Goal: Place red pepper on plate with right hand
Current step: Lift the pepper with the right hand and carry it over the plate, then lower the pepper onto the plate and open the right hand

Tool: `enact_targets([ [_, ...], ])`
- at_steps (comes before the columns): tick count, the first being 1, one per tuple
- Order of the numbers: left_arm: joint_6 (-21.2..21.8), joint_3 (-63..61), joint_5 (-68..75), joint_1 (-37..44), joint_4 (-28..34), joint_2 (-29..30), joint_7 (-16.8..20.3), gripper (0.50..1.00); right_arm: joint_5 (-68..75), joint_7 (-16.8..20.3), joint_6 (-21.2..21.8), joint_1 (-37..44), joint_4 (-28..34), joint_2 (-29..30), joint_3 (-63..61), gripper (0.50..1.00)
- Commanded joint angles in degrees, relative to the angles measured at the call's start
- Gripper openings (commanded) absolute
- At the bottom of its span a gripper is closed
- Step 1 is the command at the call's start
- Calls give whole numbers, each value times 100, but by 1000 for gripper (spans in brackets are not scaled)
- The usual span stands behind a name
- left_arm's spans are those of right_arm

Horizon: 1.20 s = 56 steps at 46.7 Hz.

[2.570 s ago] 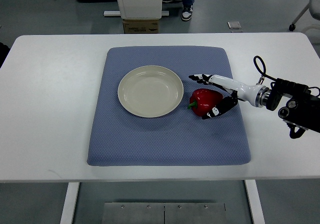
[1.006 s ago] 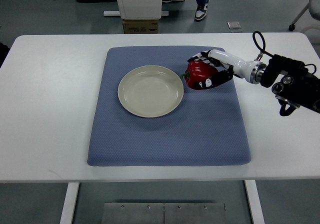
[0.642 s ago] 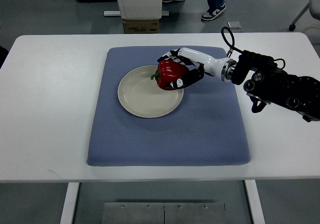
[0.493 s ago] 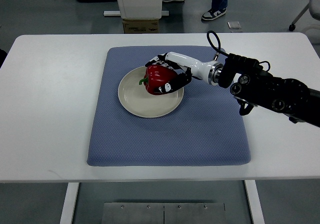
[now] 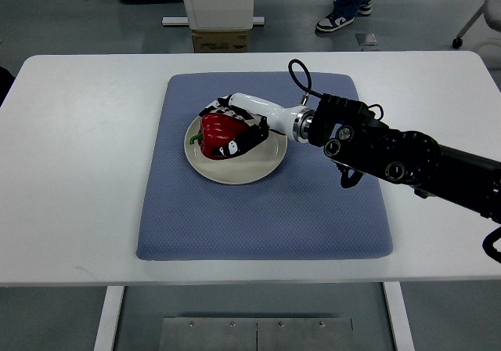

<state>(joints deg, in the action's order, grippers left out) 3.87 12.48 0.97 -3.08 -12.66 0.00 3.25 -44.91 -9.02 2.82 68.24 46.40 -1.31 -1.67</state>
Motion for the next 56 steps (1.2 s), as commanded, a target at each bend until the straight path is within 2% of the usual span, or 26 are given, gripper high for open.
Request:
enact_targets([
  [1, 0, 0, 0, 1, 0, 0, 0, 1000, 0, 40, -10, -22, -105, 131, 0, 500],
  [18, 0, 0, 0, 1, 0, 0, 0, 1000, 9, 119, -27, -162, -395, 131, -27, 500],
  [32, 0, 0, 0, -8, 0, 0, 0, 1000, 18, 84, -229, -241, -413, 131, -27, 500],
  [35, 0, 0, 0, -8, 0, 0, 0, 1000, 27, 75, -229, -250, -413, 131, -35, 598],
  [39, 0, 0, 0, -8, 0, 0, 0, 1000, 62, 75, -229, -268, -413, 131, -35, 704],
  [41, 0, 0, 0, -8, 0, 0, 0, 1000, 62, 75, -229, -285, -413, 131, -35, 798],
  [42, 0, 0, 0, -8, 0, 0, 0, 1000, 62, 75, -229, -285, -404, 131, -35, 830],
  [52, 0, 0, 0, 1, 0, 0, 0, 1000, 62, 75, -238, -303, -413, 131, -35, 974],
  [56, 0, 0, 0, 1, 0, 0, 0, 1000, 62, 75, -238, -321, -413, 131, -35, 987],
])
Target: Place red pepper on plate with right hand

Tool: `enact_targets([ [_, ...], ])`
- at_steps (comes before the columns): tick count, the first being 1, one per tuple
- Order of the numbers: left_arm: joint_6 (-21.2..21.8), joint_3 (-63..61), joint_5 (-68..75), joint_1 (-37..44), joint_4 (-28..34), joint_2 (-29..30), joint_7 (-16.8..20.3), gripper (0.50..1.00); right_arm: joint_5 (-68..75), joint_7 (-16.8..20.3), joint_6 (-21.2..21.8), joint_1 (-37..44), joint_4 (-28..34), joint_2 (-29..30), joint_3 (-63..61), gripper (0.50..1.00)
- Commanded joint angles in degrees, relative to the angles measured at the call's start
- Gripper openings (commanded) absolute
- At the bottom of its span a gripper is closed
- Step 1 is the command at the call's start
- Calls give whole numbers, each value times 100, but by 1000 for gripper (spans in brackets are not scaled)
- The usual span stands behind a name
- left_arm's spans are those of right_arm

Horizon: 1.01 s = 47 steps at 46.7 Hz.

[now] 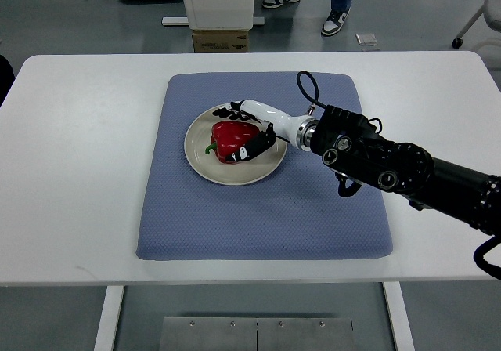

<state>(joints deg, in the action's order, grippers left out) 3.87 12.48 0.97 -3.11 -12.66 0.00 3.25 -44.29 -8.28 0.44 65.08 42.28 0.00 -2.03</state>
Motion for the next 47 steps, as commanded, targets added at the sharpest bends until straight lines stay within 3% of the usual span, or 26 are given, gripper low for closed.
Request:
enact_targets([
  [1, 0, 0, 0, -5, 0, 0, 0, 1000, 0, 1, 0, -4, 0, 0, 1, 989],
  [18, 0, 0, 0, -6, 0, 0, 0, 1000, 17, 54, 9, 84, 17, 0, -579, 995],
  [33, 0, 0, 0, -5, 0, 0, 0, 1000, 702, 54, 9, 40, 0, -553, -1177, 995],
  [47, 0, 0, 0, -5, 0, 0, 0, 1000, 1045, 45, -193, -487, -589, -694, -2231, 995],
])
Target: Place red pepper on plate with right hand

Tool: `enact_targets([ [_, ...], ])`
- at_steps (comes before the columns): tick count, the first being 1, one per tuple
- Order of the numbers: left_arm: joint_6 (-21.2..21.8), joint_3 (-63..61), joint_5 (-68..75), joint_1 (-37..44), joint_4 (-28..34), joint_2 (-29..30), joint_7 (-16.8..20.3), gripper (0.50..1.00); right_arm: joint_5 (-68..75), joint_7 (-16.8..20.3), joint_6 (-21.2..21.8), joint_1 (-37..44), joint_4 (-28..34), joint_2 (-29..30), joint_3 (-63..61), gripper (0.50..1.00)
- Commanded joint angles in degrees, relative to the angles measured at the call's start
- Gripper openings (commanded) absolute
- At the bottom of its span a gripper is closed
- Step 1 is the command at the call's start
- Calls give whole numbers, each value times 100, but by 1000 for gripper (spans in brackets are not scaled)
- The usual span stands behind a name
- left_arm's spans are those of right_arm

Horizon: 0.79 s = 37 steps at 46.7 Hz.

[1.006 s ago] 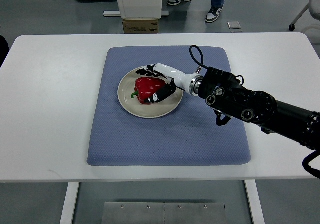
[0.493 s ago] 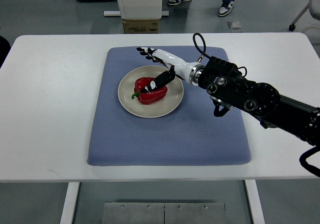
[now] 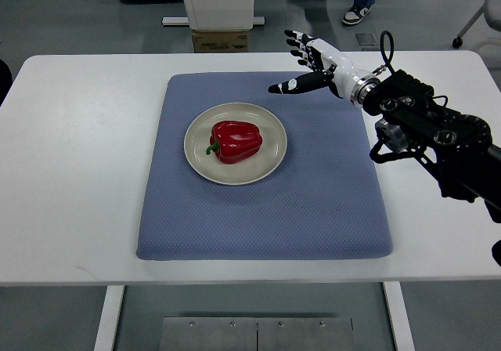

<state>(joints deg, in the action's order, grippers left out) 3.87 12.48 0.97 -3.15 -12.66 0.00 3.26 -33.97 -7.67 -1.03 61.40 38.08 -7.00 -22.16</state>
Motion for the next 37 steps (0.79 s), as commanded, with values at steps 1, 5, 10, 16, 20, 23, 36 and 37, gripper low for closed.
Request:
enact_targets([
  [1, 0, 0, 0, -2, 0, 0, 0, 1000, 40, -24, -64, -172, -221, 5, -288, 995],
  [5, 0, 0, 0, 7, 0, 0, 0, 1000, 233, -24, -108, -330, -354, 14, -666, 995],
  [10, 0, 0, 0, -2, 0, 0, 0, 1000, 584, -16, -178, -480, -371, 5, -974, 995],
  [16, 0, 0, 0, 7, 0, 0, 0, 1000, 979, -33, -521, -568, -371, 5, -1150, 995],
  [20, 0, 0, 0, 7, 0, 0, 0, 1000, 1269, -60, -635, -629, -371, 14, -1291, 998],
  [23, 0, 0, 0, -2, 0, 0, 0, 1000, 1454, -68, -697, -673, -363, 32, -1379, 998],
  [36, 0, 0, 0, -2, 0, 0, 0, 1000, 2008, -147, -829, -744, -371, 23, -1405, 1000],
  [37, 0, 0, 0, 7, 0, 0, 0, 1000, 2000, -148, -838, -744, -371, 14, -1405, 1000],
])
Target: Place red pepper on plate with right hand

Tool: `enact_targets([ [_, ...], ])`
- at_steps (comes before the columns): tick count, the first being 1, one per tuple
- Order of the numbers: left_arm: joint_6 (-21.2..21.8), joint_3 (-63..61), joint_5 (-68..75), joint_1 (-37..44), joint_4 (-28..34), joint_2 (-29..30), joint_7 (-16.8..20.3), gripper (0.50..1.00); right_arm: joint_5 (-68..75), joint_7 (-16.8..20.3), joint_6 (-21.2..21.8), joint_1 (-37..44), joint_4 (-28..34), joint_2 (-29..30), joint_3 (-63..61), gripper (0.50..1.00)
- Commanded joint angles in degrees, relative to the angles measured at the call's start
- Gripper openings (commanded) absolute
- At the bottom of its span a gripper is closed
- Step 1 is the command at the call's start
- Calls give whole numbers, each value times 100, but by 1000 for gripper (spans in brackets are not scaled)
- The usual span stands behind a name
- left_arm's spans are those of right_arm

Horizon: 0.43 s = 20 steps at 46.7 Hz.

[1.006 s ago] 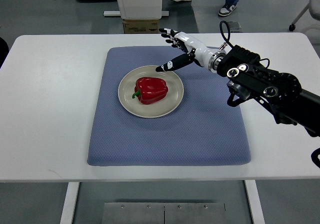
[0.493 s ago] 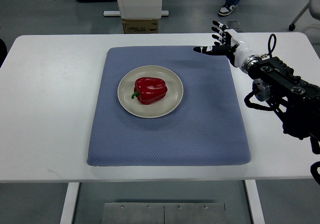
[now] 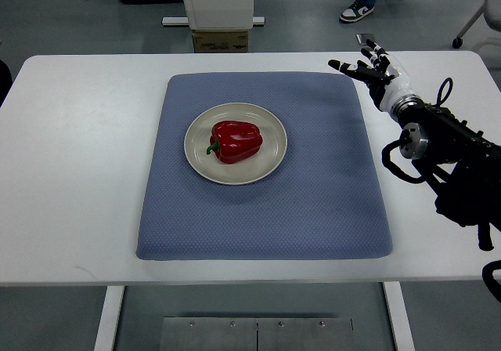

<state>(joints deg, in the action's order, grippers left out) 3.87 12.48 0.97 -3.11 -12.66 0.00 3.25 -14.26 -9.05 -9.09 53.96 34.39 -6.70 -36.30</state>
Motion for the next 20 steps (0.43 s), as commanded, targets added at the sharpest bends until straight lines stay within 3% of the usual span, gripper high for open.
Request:
enact_targets([
  [1, 0, 0, 0, -6, 0, 0, 0, 1000, 28, -9, -32, 0, -2, -16, 9, 1000],
  [20, 0, 0, 0, 3, 0, 0, 0, 1000, 37, 0, -32, -149, 7, -33, 26, 1000],
])
